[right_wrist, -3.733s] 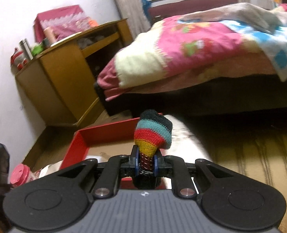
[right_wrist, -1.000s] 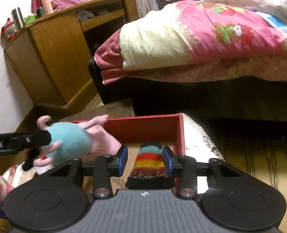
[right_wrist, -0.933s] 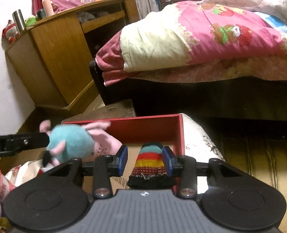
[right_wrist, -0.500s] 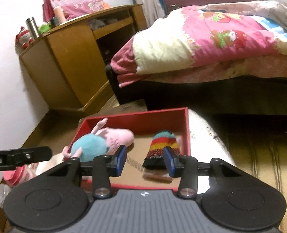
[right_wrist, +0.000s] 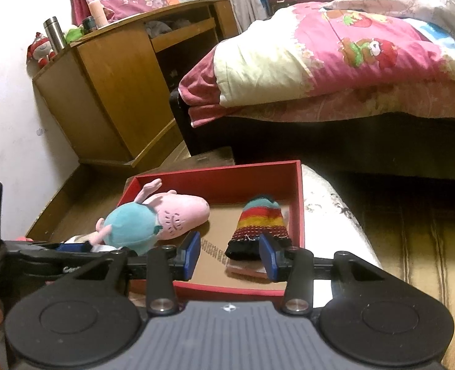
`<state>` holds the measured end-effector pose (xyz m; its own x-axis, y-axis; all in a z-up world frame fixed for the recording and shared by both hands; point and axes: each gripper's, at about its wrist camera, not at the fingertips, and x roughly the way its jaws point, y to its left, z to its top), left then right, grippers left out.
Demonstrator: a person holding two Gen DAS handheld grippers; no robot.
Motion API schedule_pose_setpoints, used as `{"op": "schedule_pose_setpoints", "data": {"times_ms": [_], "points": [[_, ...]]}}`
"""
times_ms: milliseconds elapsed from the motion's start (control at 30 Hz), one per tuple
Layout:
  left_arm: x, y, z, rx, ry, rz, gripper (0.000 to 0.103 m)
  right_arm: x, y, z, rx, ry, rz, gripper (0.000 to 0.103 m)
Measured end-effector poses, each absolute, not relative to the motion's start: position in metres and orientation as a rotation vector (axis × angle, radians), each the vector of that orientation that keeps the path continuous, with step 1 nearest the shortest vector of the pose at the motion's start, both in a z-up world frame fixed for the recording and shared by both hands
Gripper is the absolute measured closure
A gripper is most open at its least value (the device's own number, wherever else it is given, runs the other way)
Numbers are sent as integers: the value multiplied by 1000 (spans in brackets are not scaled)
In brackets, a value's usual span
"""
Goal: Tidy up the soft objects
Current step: 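Lift both open grippers out of the red box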
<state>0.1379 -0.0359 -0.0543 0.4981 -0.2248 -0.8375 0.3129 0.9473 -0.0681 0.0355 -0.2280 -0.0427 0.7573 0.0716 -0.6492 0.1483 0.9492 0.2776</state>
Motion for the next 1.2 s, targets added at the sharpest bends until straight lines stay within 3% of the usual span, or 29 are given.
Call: {"op": "schedule_pose_setpoints", "data": {"times_ms": [67, 367, 500, 533, 567, 600, 1200], "points": [[136, -29, -45, 40, 1019, -359, 53, 35, -229, -42, 322, 712, -40, 90], [100, -11, -10, -103, 1039, -494, 53, 28, -218, -34, 318, 695, -22, 90], [65, 3, 4, -126, 1020, -557, 43, 13, -212, -25, 325, 674, 3, 90], [58, 5, 8, -125, 1007, -567, 33, 9, -211, -24, 328, 673, 9, 90], [49, 7, 12, -113, 986, -578, 16, 3, -209, -23, 330, 676, 17, 90], [43, 9, 15, -97, 961, -575, 12, -2, -207, -22, 334, 678, 22, 90], [22, 51, 16, 8, 874, -461, 7, -53, -226, -25, 396, 674, -34, 86]]}}
